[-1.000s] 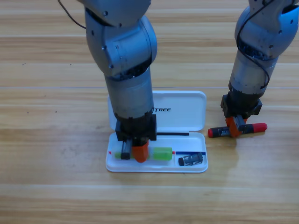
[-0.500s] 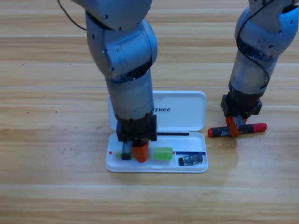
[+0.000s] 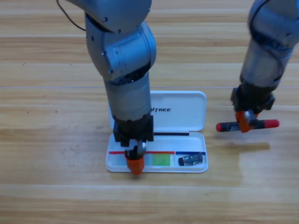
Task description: Clean up eraser and pencils
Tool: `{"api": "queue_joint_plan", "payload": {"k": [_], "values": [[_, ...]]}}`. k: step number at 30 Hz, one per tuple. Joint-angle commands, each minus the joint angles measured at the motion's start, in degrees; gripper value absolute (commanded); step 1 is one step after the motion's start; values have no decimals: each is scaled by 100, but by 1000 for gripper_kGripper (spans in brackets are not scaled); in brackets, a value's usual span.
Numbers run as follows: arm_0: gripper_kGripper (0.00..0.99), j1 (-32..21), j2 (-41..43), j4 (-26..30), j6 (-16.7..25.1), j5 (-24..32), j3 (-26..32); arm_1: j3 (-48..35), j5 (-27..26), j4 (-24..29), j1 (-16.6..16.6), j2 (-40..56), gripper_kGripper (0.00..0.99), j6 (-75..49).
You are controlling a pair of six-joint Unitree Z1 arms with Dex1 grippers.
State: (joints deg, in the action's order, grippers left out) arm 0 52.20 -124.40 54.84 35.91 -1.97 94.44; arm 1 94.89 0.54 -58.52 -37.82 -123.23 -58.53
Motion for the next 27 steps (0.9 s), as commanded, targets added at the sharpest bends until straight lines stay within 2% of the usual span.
{"api": "queue_joint_plan", "payload": {"k": [1, 5, 8, 13, 16, 23, 27], "values": [[990, 36, -173, -35, -66, -58, -171, -349, 87, -423, -173, 933, 0, 210], [990, 36, 47, -8, -75, -58, -268, -296, -28, -599, -516, 1117, 0, 403], [990, -8, 750, 44, -84, -154, -488, -111, -45, -599, -797, 915, 0, 623], [990, -439, 2262, 36, -14, -225, -1296, 416, -142, -616, -1227, 397, 0, 992], [990, -860, 2868, 0, 65, -225, -1797, 996, -151, -792, -1403, -43, 0, 1168], [990, -1722, 3738, -835, 320, -225, -3195, 2007, -151, -924, -1641, -825, 0, 1379], [990, -1942, 3844, -1107, 364, -198, -3582, 2350, -133, -994, -1711, -1133, 0, 1414]]}}
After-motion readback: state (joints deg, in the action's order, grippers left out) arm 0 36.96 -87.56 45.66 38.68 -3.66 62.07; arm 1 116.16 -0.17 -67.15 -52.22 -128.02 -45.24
